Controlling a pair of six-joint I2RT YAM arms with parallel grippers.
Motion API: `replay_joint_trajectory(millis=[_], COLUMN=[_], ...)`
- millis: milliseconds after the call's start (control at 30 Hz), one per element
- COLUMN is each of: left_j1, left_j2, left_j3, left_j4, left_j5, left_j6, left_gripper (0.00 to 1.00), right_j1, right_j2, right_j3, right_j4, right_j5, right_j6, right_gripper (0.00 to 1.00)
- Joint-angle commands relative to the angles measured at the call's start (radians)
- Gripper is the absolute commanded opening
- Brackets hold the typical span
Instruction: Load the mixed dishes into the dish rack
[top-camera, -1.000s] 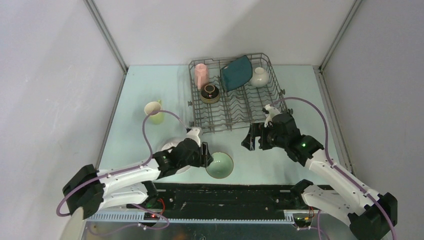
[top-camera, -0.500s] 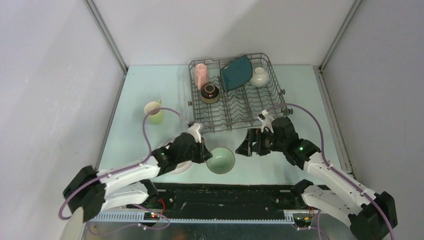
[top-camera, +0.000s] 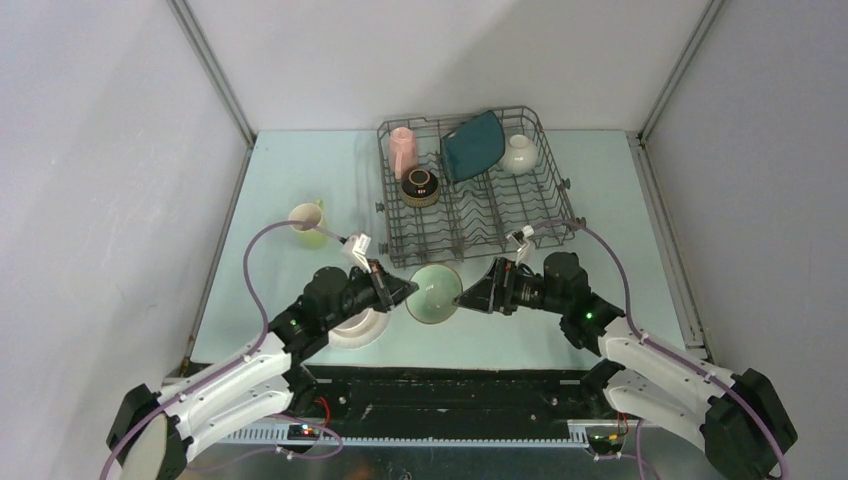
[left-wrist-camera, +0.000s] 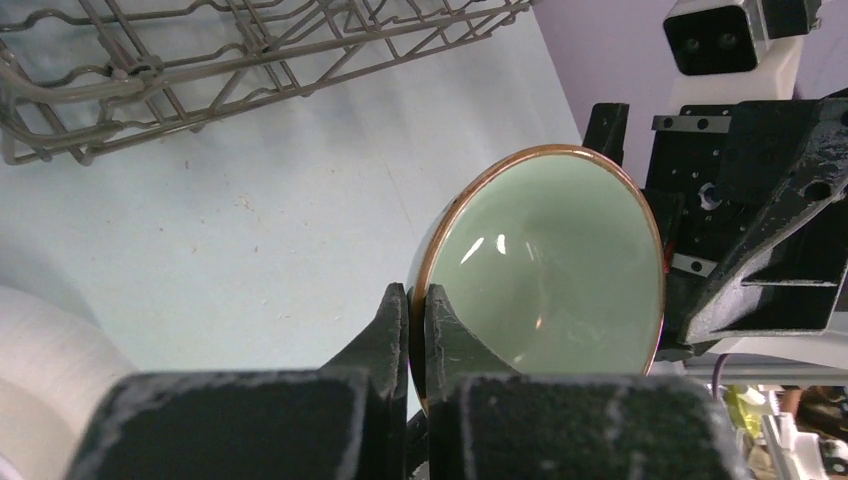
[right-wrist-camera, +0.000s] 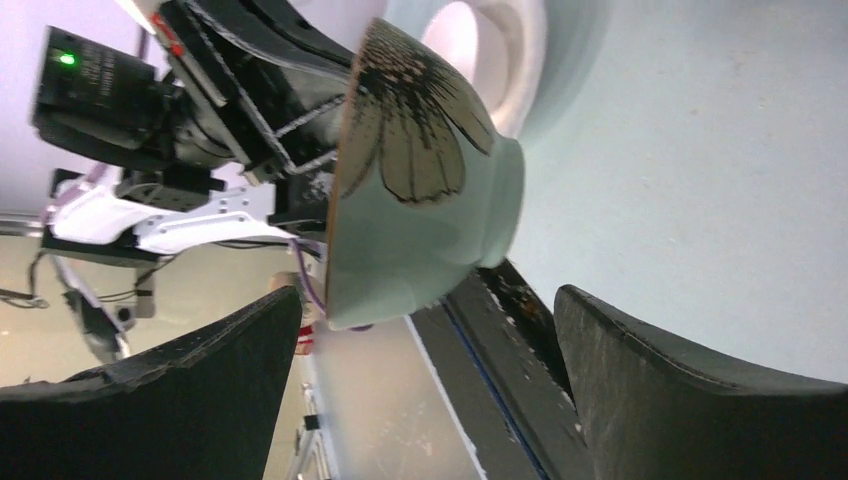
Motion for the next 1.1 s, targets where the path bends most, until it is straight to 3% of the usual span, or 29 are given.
replay_joint_trajectory(millis=[0, 367, 633, 767, 833, 933, 1067], left_j1=[0.013, 0.014, 0.015, 0.014, 0.014, 0.014, 0.015], left_j2=[-0.001, 0.012, 0.026, 0.024, 0.018, 0.005, -0.029], left_j3=[0.015, -0.009, 0.006, 0.016, 0.028, 0.057, 0.083], left_j4=[0.180, 0.319, 0.291, 0.242, 0.203, 0.122, 0.036], left_j5=[0.071, 0.098, 0.105, 0.094, 0.083, 0.055, 0.018], left_j6=[-0.085, -0.140, -0.118, -0.094, -0.077, -0.045, -0.008], left_gripper=[0.00, 0.00, 0.00, 0.16, 0.32, 0.59, 0.72], right_j1=[0.029, 0.040, 0.033, -0.031, -0.077, -0.140, -0.230], right_j2=[0.012, 0.035, 0.025, -0.005, -0.025, -0.052, -0.072], right_j3=[-0.032, -0.046, -0.044, -0.004, 0.026, 0.076, 0.205], right_j4=[0.307, 0.360, 0.394, 0.319, 0.253, 0.127, -0.133], right_j5=[0.003, 0.036, 0.032, 0.015, 0.009, 0.005, 0.078], right_j6=[0.145, 0.201, 0.216, 0.172, 0.138, 0.064, -0.105], right_gripper=[0.99, 0.89, 0.55, 0.39, 0.30, 0.29, 0.28])
